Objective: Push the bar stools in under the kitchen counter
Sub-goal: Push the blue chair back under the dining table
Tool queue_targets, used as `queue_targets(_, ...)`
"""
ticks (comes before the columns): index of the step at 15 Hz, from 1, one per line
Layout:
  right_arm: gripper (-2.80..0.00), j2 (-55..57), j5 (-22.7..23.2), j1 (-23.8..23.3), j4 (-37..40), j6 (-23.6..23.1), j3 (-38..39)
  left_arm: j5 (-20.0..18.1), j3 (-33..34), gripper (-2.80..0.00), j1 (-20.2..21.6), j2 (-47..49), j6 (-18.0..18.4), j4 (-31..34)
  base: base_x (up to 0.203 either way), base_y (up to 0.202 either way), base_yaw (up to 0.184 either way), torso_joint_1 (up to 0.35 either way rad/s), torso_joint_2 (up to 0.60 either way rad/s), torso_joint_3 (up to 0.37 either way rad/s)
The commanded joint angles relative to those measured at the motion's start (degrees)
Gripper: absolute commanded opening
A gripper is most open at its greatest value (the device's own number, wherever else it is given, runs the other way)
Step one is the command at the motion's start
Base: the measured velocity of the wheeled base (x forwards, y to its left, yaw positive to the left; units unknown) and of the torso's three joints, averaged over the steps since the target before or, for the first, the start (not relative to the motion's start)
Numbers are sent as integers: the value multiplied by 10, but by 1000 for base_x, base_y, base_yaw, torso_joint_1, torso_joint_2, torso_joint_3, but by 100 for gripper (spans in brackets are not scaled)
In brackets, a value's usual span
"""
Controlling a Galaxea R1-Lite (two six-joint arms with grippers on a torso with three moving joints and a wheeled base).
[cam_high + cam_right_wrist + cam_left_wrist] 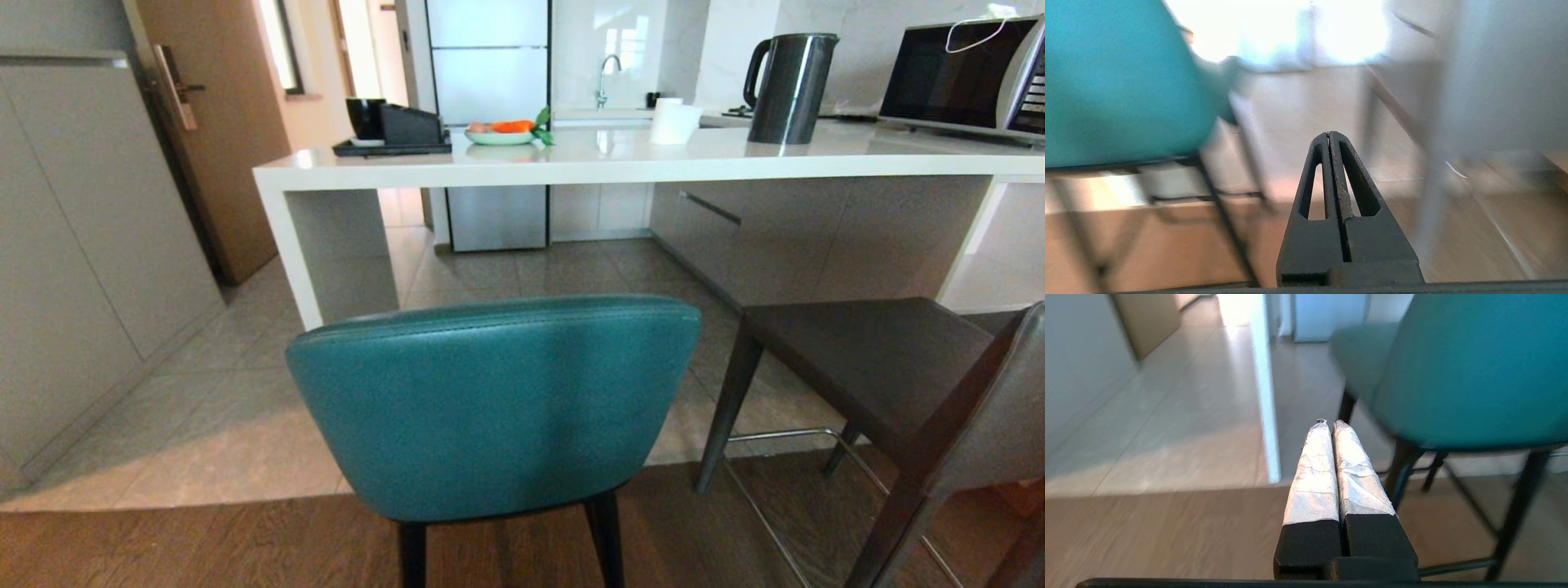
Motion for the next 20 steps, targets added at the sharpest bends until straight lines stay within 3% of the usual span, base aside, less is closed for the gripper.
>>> queue_targets(1,-280,72,55,0,4,8,-50,-13,-60,-280,0,96,-16,-7,0,0,0,0,0,0)
queue_targets(3,-280,167,64,1,-17,19,-74,-21,-90,-280,-2,230,-35,-56,0,0,0,0,0,0)
queue_targets(9,-280,473,69,0,-242,9,-101,-33,-97,-280,-42,622,-46,-397,0,0,0,0,0,0)
queue_targets(13,-280,652,68,1,-379,5,-126,-32,-94,-280,-61,804,-41,-589,0,0,0,0,0,0)
queue_targets(17,-280,834,39,43,-541,-11,-138,-8,-85,-280,-99,856,-43,-631,0,0,0,0,0,0)
queue_targets(20,-280,957,-47,147,-718,-27,-139,19,-75,-280,-123,856,-46,-646,0,0,0,0,0,0)
